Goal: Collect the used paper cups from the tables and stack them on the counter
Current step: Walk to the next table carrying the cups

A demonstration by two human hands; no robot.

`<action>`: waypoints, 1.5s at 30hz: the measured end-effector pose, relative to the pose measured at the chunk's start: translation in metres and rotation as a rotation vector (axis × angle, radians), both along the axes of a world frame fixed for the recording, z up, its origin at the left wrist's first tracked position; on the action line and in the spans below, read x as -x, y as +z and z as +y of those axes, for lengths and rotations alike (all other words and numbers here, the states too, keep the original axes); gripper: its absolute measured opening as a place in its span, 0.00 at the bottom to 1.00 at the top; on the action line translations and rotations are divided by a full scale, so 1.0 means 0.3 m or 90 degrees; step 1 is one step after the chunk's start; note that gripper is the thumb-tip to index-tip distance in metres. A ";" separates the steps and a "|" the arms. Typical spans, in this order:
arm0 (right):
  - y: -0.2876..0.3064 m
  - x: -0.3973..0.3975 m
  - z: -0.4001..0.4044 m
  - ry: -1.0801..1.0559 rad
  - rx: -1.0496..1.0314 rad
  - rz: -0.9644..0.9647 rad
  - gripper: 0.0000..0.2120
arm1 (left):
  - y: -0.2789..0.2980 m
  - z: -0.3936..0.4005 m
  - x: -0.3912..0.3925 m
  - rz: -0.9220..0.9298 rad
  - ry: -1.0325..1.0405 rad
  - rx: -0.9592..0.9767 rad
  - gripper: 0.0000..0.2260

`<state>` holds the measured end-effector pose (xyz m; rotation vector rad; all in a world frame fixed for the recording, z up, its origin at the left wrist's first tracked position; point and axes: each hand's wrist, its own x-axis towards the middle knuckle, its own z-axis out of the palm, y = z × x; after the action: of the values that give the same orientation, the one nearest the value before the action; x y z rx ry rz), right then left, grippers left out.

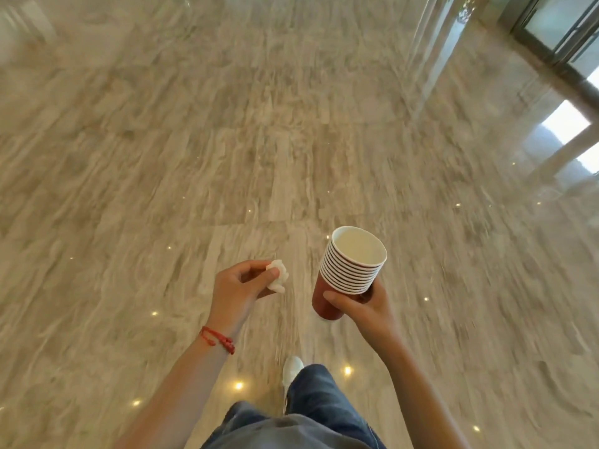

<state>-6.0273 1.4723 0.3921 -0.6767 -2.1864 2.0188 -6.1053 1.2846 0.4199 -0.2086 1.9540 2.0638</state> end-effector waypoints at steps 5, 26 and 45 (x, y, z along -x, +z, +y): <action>0.067 0.418 0.168 0.014 0.005 0.021 0.23 | 0.064 0.174 0.405 0.021 0.014 0.001 0.08; 0.057 2.173 0.870 -0.045 -0.002 -0.002 0.19 | 0.050 0.870 2.250 0.006 -0.001 0.002 0.04; 0.047 3.723 1.590 0.003 0.018 -0.002 0.24 | 0.012 1.574 3.687 -0.003 0.041 0.039 0.06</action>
<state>-7.1441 1.9495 0.4063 -0.6792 -2.1672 2.0574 -7.2115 1.7569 0.4235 -0.2924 2.0346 2.0420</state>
